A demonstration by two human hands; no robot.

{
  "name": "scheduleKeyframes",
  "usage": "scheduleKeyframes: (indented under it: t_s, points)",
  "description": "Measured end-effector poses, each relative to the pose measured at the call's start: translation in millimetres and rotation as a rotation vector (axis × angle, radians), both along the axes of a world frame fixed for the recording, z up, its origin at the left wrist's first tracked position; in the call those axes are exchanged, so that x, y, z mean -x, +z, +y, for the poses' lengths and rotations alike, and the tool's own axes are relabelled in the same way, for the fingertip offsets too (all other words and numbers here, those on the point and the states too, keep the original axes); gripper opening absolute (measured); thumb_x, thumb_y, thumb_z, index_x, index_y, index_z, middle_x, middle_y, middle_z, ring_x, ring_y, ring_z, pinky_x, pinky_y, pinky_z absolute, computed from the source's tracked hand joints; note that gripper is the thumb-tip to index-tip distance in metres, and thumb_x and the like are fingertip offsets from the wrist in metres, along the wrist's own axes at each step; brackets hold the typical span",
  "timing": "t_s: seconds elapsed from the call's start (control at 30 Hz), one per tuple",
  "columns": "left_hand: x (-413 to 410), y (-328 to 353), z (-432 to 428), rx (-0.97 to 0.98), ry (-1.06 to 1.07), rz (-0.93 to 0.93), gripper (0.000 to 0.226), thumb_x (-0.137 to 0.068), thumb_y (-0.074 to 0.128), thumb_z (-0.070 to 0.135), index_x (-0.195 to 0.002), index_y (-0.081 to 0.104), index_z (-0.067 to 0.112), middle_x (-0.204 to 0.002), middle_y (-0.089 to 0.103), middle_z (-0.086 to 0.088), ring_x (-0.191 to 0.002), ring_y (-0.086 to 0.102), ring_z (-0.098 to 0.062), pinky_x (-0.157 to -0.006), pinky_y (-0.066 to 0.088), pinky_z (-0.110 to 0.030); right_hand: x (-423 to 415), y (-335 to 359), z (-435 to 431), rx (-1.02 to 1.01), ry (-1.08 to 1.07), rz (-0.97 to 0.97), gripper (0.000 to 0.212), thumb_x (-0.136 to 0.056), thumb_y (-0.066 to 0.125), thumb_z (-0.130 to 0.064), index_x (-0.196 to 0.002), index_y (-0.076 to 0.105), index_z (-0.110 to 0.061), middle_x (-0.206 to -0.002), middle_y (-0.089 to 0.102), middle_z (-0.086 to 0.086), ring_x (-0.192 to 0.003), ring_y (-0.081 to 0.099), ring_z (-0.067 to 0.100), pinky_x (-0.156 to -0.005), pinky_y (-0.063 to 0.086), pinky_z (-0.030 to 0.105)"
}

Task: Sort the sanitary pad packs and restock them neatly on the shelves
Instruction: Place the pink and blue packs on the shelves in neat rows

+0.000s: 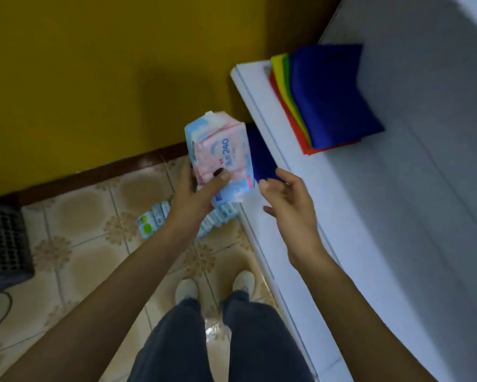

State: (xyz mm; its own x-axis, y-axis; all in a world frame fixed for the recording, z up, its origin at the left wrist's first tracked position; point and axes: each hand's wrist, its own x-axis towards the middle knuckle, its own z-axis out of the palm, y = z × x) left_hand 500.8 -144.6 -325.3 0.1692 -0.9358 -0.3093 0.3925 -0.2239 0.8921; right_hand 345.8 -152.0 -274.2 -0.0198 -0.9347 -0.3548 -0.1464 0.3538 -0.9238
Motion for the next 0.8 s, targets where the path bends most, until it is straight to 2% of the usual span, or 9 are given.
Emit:
scheduleKeyframes:
  t_s: [0.17, 0.27, 0.33, 0.4, 0.5, 0.53, 0.63, 0.7, 0.8]
  points:
    - [24, 81, 27, 0.26, -0.276, -0.26, 0.086, -0.076, 0.075, 0.026, -0.148, 0.028, 0.03, -0.139, 0.05, 0.005, -0.122, 0.055, -0.009, -0.083, 0.054, -0.022, 50, 81, 54, 0.533, -0.061, 0.199, 0.072, -0.08, 0.068, -0.053, -0.141, 0.033, -0.042, -0.145, 0.038, -0.024, -0.129, 0.042, -0.003, -0.095, 0.044, 0.012]
    - [59, 128, 33, 0.4, -0.449, -0.413, 0.093, -0.071, 0.081, 0.035, -0.146, 0.027, 0.04, -0.14, 0.044, 0.001, -0.125, 0.052, -0.015, -0.084, 0.057, -0.033, 82, 118, 68, 0.79, 0.056, 0.405, 0.08, -0.079, 0.067, -0.052, -0.146, 0.025, -0.037, -0.156, 0.024, -0.015, -0.142, 0.025, 0.003, -0.109, 0.034, 0.018]
    - [90, 157, 39, 0.48, -0.51, -0.461, 0.093, -0.073, 0.079, 0.032, -0.148, 0.025, 0.039, -0.141, 0.041, -0.002, -0.125, 0.052, -0.021, -0.085, 0.057, -0.042, 110, 140, 76, 0.849, 0.064, 0.442, 0.065, -0.081, 0.065, -0.047, -0.139, 0.041, -0.03, -0.153, 0.033, -0.002, -0.14, 0.029, 0.006, -0.106, 0.041, 0.023]
    - [136, 189, 48, 0.566, -0.486, -0.419, 0.094, -0.075, 0.081, 0.024, -0.149, 0.024, 0.034, -0.143, 0.039, 0.003, -0.123, 0.054, -0.016, -0.086, 0.057, -0.038, 150, 164, 92, 0.896, -0.077, 0.431, 0.042, -0.086, 0.061, -0.038, -0.125, 0.056, -0.025, -0.142, 0.049, 0.004, -0.13, 0.042, 0.005, -0.094, 0.047, 0.017]
    - [201, 232, 65, 0.671, -0.408, -0.334, 0.097, -0.074, 0.078, 0.008, -0.148, 0.017, 0.024, -0.121, 0.046, 0.044, -0.108, 0.058, 0.008, -0.079, 0.054, -0.018, 199, 186, 120, 0.948, -0.398, 0.286, 0.022, -0.092, 0.061, -0.029, -0.112, 0.062, -0.021, -0.124, 0.062, 0.002, -0.118, 0.056, 0.008, -0.082, 0.049, 0.013]
    - [229, 241, 73, 0.723, -0.432, -0.336, 0.095, -0.072, 0.076, 0.008, -0.146, 0.018, 0.024, -0.113, 0.046, 0.05, -0.107, 0.057, 0.012, -0.078, 0.054, -0.016, 219, 195, 134, 0.962, -0.517, 0.218, 0.016, -0.093, 0.062, -0.027, -0.107, 0.062, -0.02, -0.116, 0.065, 0.0, -0.111, 0.06, 0.009, -0.078, 0.05, 0.013]
    - [310, 261, 98, 0.829, -0.525, -0.35, 0.089, -0.065, 0.079, 0.024, -0.138, 0.029, 0.031, -0.126, 0.052, 0.025, -0.117, 0.055, 0.002, -0.082, 0.055, -0.021, 272, 219, 167, 0.976, -0.75, 0.087, 0.014, -0.087, 0.058, -0.034, -0.097, 0.061, -0.024, -0.097, 0.07, -0.013, -0.096, 0.067, 0.006, -0.067, 0.052, 0.014]
    - [354, 268, 109, 0.846, -0.552, -0.363, 0.088, -0.061, 0.081, 0.033, -0.137, 0.035, 0.028, -0.127, 0.055, 0.014, -0.117, 0.056, -0.002, -0.081, 0.057, -0.022, 305, 229, 186, 0.962, -0.83, 0.086, 0.024, -0.084, 0.056, -0.04, -0.1, 0.063, -0.022, -0.1, 0.07, -0.011, -0.097, 0.067, 0.008, -0.067, 0.053, 0.016]
    - [404, 274, 118, 0.843, -0.587, -0.414, 0.088, -0.057, 0.083, 0.038, -0.132, 0.037, 0.032, -0.127, 0.057, 0.011, -0.115, 0.058, -0.005, -0.082, 0.057, -0.023, 349, 235, 210, 0.914, -0.874, 0.172, 0.04, -0.085, 0.053, -0.045, -0.11, 0.065, -0.016, -0.106, 0.07, -0.009, -0.099, 0.067, 0.008, -0.07, 0.055, 0.02]
